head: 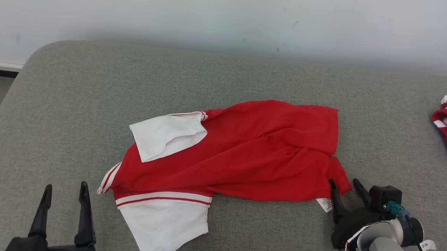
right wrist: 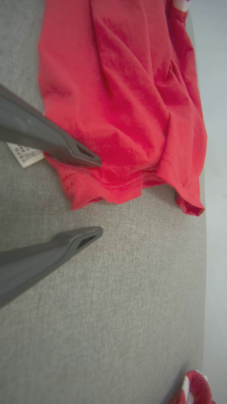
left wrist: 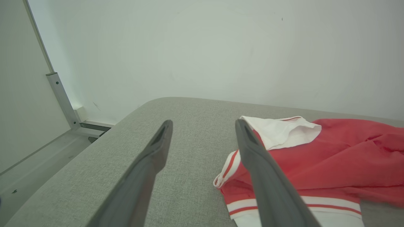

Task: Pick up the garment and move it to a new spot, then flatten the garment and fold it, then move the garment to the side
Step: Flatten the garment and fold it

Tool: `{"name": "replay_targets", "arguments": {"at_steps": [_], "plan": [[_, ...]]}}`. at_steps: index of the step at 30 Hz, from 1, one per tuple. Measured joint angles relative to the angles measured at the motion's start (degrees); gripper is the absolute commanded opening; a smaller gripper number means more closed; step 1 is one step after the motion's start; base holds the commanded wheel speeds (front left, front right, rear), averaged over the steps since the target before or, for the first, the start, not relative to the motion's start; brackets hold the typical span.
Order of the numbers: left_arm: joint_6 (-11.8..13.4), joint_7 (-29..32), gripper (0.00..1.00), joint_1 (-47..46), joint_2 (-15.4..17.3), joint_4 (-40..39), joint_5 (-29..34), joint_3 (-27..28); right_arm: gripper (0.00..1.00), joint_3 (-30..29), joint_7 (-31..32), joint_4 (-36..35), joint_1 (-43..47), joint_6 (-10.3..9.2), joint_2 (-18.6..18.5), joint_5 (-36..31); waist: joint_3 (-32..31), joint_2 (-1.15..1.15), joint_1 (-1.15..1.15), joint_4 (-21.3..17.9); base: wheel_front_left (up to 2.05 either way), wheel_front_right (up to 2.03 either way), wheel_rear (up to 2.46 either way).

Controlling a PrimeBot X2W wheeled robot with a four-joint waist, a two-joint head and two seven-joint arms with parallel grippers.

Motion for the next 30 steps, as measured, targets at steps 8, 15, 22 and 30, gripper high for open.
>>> {"name": "replay_targets", "arguments": {"at_steps": [8,15,22,30], "plan": [[0.13,0.01,1.00,0.16,-0.01,0.48,-0.15,0.23,0.00,2.04,-0.32,-1.59,-0.46,0.00,0.48,2.09,-0.26,0.00,0.00,-0.40,0.00,0.00,0.00],[0.68,0.00,1.00,1.30,-0.03,0.74,-1.11,-0.10,0.00,2.53,-0.32,-13.07,7.33,0.00,0.66,3.53,-1.92,0.00,0.00,-2.99,0.00,0.00,0.00],[1.05,0.00,1.00,2.15,-0.03,0.67,-1.46,-0.08,0.00,2.65,0.32,-25.96,19.58,0.00,0.96,9.21,-3.19,0.00,-0.01,-6.22,0.00,0.00,0.00],[1.02,0.01,1.00,2.13,-0.03,0.65,-1.62,0.00,0.90,0.86,7.22,-36.85,29.93,0.00,2.22,11.55,-2.94,0.00,0.00,-7.46,0.00,0.00,0.00]]}}
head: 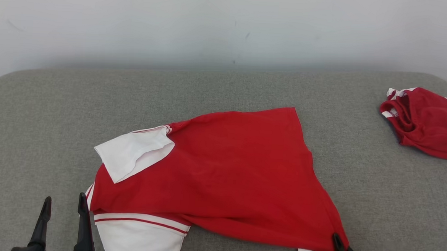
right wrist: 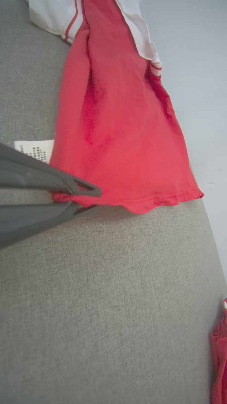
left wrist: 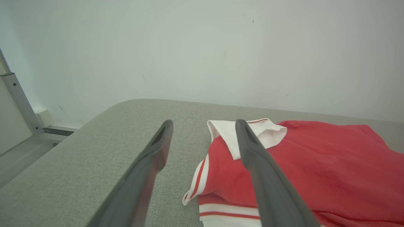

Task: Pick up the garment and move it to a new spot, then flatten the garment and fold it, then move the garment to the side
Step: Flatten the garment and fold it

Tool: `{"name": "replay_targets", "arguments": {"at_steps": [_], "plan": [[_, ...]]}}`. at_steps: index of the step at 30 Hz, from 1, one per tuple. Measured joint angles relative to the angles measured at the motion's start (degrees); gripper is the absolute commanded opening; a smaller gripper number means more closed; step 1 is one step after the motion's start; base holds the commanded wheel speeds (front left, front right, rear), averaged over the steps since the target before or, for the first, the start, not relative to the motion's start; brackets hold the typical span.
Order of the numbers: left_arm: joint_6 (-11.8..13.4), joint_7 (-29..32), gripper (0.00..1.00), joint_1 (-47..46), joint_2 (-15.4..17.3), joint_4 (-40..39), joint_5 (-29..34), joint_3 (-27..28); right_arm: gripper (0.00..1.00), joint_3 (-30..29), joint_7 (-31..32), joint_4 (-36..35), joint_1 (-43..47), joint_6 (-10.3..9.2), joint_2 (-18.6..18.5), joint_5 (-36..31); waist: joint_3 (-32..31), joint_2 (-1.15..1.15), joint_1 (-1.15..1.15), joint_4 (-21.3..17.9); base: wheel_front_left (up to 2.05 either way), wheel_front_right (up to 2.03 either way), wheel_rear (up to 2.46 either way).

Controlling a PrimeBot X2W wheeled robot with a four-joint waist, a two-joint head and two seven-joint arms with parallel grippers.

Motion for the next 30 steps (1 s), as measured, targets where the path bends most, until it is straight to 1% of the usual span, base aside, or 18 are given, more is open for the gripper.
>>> {"name": "replay_targets", "arguments": {"at_steps": [1,5,9,15,19,29,30], "plan": [[-0.02,-0.01,1.00,-0.02,-0.01,0.02,0.01,-0.07,1.00,-0.30,0.54,-0.31,0.57,0.00,-0.03,-0.44,0.09,0.00,0.00,-0.01,0.00,0.00,0.00],[-0.29,-0.01,1.00,-0.05,-0.01,0.15,0.05,0.02,1.00,-1.24,0.93,-1.87,0.48,0.00,-0.18,-3.21,0.14,0.00,0.00,0.11,0.00,0.00,0.00],[-0.42,0.00,1.00,-0.07,0.00,0.16,0.35,0.30,1.00,-1.62,1.26,-2.36,-1.47,0.00,-0.86,-4.99,-0.04,0.00,0.00,0.43,0.00,0.00,0.00],[-0.44,-0.01,1.00,-0.04,0.00,0.16,0.44,0.46,1.00,-1.66,2.97,-0.32,-6.51,0.00,-2.94,-6.19,-0.47,0.00,0.00,0.72,0.00,0.00,0.00],[-0.44,-0.01,1.00,-0.04,-0.01,0.27,0.51,0.24,1.00,-1.10,3.96,4.20,-10.46,0.00,-4.41,-6.58,-0.75,0.00,0.00,1.13,0.00,0.00,0.00],[-0.47,0.00,1.00,-0.03,-0.01,0.27,0.59,-0.08,1.00,1.83,5.50,17.47,-15.24,0.00,-4.92,-5.35,-0.76,0.00,0.00,2.80,0.00,0.00,0.00],[-0.47,-0.01,1.00,-0.03,0.00,0.27,0.59,-0.07,0.95,2.14,5.88,18.58,-15.52,0.00,-4.87,-4.80,-0.70,0.00,0.00,2.93,0.00,0.00,0.00]]}}
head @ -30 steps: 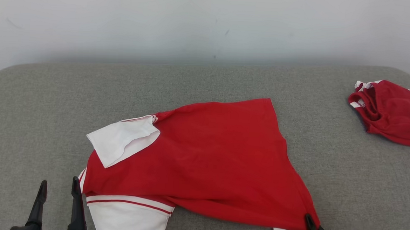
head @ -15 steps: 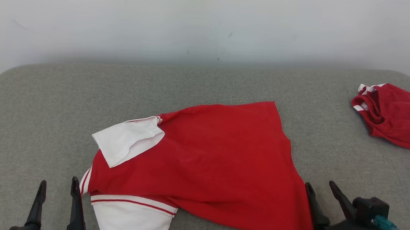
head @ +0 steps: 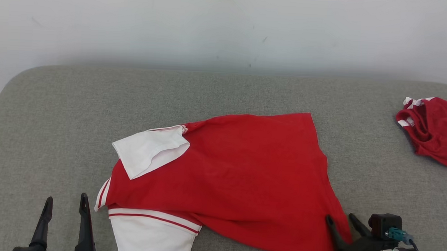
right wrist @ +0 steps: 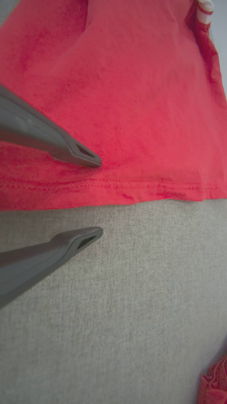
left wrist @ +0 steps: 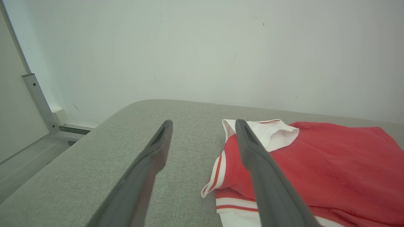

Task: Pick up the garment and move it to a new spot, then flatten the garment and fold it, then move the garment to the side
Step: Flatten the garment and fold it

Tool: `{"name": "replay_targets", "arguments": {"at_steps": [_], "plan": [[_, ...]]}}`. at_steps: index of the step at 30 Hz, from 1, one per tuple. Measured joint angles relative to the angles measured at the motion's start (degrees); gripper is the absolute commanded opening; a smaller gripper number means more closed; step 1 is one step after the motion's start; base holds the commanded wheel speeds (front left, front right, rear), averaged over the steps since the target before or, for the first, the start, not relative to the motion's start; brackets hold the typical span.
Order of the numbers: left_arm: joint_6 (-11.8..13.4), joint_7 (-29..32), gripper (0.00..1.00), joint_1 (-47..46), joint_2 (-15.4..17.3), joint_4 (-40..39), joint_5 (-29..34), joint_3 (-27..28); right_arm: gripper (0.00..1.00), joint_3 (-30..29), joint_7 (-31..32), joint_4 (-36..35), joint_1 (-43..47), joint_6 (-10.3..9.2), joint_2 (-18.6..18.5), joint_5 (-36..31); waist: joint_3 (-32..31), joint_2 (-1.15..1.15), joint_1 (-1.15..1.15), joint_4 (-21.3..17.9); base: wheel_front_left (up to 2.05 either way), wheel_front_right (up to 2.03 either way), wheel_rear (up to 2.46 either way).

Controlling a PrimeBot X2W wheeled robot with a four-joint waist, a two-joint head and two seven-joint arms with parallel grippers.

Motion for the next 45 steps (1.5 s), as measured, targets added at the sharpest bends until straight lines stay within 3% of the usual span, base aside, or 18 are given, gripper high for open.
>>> {"name": "replay_targets", "arguments": {"at_steps": [1,2,13,20,30,31,32,33,40,45], "plan": [[0.00,0.01,1.00,0.00,0.00,0.00,0.00,0.02,0.34,0.42,0.08,0.87,-0.21,0.00,0.09,0.33,0.05,0.00,0.00,0.11,0.00,0.00,0.00],[0.00,0.01,1.00,0.01,0.00,0.00,0.00,0.02,0.00,0.82,-0.01,1.53,-0.44,0.00,0.16,0.56,0.10,0.00,0.00,0.19,0.00,0.00,0.00],[0.04,0.00,1.00,0.01,0.00,-0.03,0.00,-0.13,0.00,4.60,-7.56,2.67,-5.36,0.00,-1.01,2.86,0.35,0.00,0.00,0.35,0.00,0.00,0.00],[0.03,0.00,1.00,-0.21,0.00,0.21,-0.10,-0.78,0.00,6.69,-7.68,3.57,-10.79,0.00,-1.56,4.56,1.00,0.00,0.00,1.10,0.00,0.00,0.00],[-0.52,0.00,1.00,-2.75,-0.01,1.92,-0.18,-2.34,0.00,7.88,-6.78,15.27,-21.81,0.00,-0.46,6.91,3.09,0.00,0.00,3.45,0.00,0.00,0.00],[-0.54,0.00,1.00,-2.92,-0.01,2.12,-0.18,-2.46,0.07,8.11,-7.06,16.64,-22.53,0.00,-0.29,6.90,3.25,0.00,0.00,3.70,0.00,0.00,0.00],[-0.55,0.00,1.00,-3.04,0.00,2.24,-0.18,-2.63,0.49,8.40,-7.58,17.93,-23.19,0.00,-0.16,6.86,3.38,0.00,0.00,3.93,0.00,0.00,0.00],[-0.55,0.00,1.00,-3.13,-0.01,2.34,-0.18,-2.77,1.00,8.64,-8.15,19.12,-23.81,0.00,-0.03,6.82,3.49,0.00,0.01,4.15,0.00,0.00,0.00],[-0.58,0.00,1.00,-3.16,0.00,2.50,-0.20,-2.55,1.00,10.74,-12.40,21.75,-24.84,0.00,0.07,6.98,3.01,0.00,0.00,4.04,0.00,0.00,0.00],[-0.44,0.00,1.00,-2.57,0.00,2.02,-0.18,-2.08,1.00,10.25,-13.33,16.83,-21.42,0.00,-1.70,7.38,2.10,0.00,0.00,3.06,0.00,0.00,0.00]]}}
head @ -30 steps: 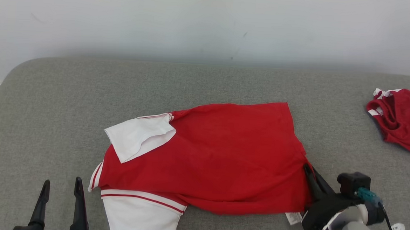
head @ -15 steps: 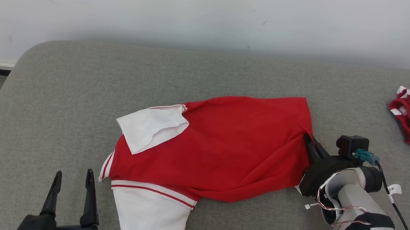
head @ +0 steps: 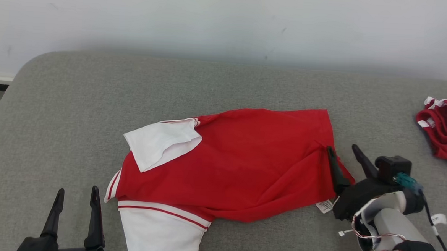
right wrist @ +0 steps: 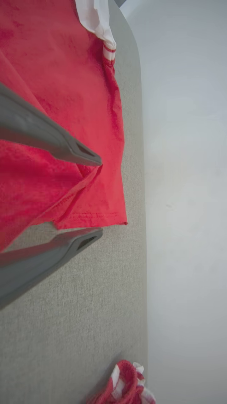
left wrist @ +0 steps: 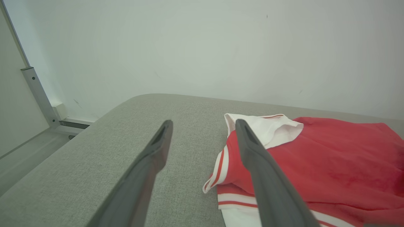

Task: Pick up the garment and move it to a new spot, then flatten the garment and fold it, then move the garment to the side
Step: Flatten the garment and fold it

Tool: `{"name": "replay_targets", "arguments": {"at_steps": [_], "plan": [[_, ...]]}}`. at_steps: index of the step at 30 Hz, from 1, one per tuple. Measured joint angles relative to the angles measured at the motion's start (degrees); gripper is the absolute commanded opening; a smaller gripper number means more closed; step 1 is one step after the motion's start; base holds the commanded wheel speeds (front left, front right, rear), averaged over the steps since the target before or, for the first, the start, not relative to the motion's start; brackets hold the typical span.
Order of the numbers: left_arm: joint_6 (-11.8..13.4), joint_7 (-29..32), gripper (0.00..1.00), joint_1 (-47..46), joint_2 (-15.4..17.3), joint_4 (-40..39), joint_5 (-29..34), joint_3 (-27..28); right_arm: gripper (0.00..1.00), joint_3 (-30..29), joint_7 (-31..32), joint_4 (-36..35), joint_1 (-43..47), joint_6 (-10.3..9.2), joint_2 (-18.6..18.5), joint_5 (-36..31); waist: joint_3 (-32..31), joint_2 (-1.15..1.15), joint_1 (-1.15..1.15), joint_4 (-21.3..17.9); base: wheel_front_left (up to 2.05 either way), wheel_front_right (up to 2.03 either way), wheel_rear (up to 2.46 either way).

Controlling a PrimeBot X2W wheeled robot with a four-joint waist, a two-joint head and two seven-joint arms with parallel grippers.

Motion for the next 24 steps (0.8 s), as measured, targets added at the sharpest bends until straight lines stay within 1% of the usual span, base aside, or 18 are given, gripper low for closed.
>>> {"name": "replay_targets", "arguments": {"at_steps": [4,6,7,11,14,18,24], "plan": [[0.08,0.00,1.00,0.62,0.00,-0.65,0.03,0.43,1.00,-3.20,-0.09,-8.49,5.66,0.00,-1.41,-0.71,-0.61,0.00,0.00,-0.95,0.00,0.00,0.00],[0.08,0.01,1.00,0.98,0.00,-0.79,0.09,0.71,1.00,-4.61,-0.08,-11.87,9.48,0.00,-1.52,-1.46,-0.98,0.00,0.00,-1.39,0.00,0.00,0.00],[0.07,0.01,1.00,1.42,0.00,-0.85,0.10,1.05,1.00,-6.10,-0.09,-14.84,12.74,0.00,-1.52,-2.04,-1.34,0.00,0.00,-1.81,0.00,0.00,0.00],[0.07,0.00,1.00,1.79,-0.01,-1.12,0.12,1.32,1.00,-7.81,-0.09,-18.96,17.73,0.00,-1.41,-3.79,-1.97,0.00,0.00,-2.49,0.00,0.00,0.00],[0.31,0.01,1.00,2.06,-0.01,-1.37,0.12,1.36,1.00,-8.47,-0.09,-20.37,19.51,0.00,-1.32,-4.46,-2.26,0.00,0.00,-2.87,0.00,0.00,0.00],[0.32,0.01,1.00,2.42,-0.01,-1.53,0.26,1.13,1.00,-8.17,-0.09,-20.46,19.51,0.00,-1.34,-5.09,-2.52,0.00,0.00,-2.93,0.00,0.00,0.00],[0.32,0.01,1.00,2.44,-0.02,-1.80,0.45,0.16,1.00,-6.04,1.29,-16.73,16.05,0.00,-2.07,-5.19,-2.64,0.00,0.00,-1.83,0.00,0.00,0.00]]}}
